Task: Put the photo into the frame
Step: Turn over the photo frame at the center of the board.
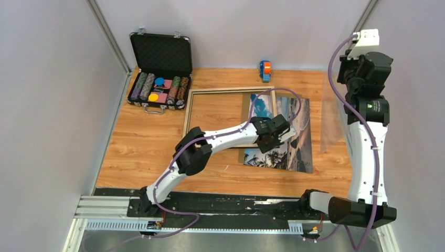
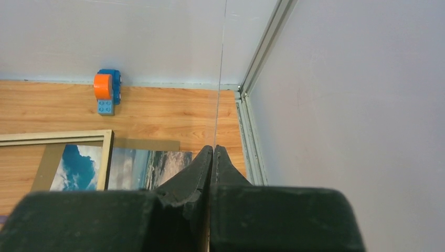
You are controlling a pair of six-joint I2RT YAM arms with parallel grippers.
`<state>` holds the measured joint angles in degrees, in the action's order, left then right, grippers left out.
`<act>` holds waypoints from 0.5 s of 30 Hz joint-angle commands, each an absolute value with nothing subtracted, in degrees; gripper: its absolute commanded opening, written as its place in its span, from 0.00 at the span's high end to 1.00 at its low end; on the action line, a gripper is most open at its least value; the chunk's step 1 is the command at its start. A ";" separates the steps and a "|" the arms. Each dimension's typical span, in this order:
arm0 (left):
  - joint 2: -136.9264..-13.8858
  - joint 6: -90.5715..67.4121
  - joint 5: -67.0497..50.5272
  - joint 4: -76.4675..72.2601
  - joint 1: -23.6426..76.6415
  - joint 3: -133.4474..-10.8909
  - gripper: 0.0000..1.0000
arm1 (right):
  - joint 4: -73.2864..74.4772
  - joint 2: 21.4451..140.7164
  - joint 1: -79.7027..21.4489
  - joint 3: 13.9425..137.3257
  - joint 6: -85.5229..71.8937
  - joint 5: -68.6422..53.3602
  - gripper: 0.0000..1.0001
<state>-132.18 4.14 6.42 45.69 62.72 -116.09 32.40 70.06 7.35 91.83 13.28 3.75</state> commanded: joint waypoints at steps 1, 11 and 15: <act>-134.21 -4.08 -1.84 38.90 62.75 -117.12 0.80 | 28.74 67.86 8.37 90.51 12.31 1.86 1.00; -135.74 -4.06 -1.71 38.73 62.81 -118.84 0.14 | 28.79 65.43 8.61 83.86 9.70 -4.30 1.00; -130.60 -2.08 -0.29 39.36 62.78 -117.10 0.01 | 28.74 63.50 8.61 81.85 8.47 -6.98 1.00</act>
<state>-136.73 -2.57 -0.99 39.59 62.81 -116.84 32.32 66.78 8.34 82.59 10.74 -2.76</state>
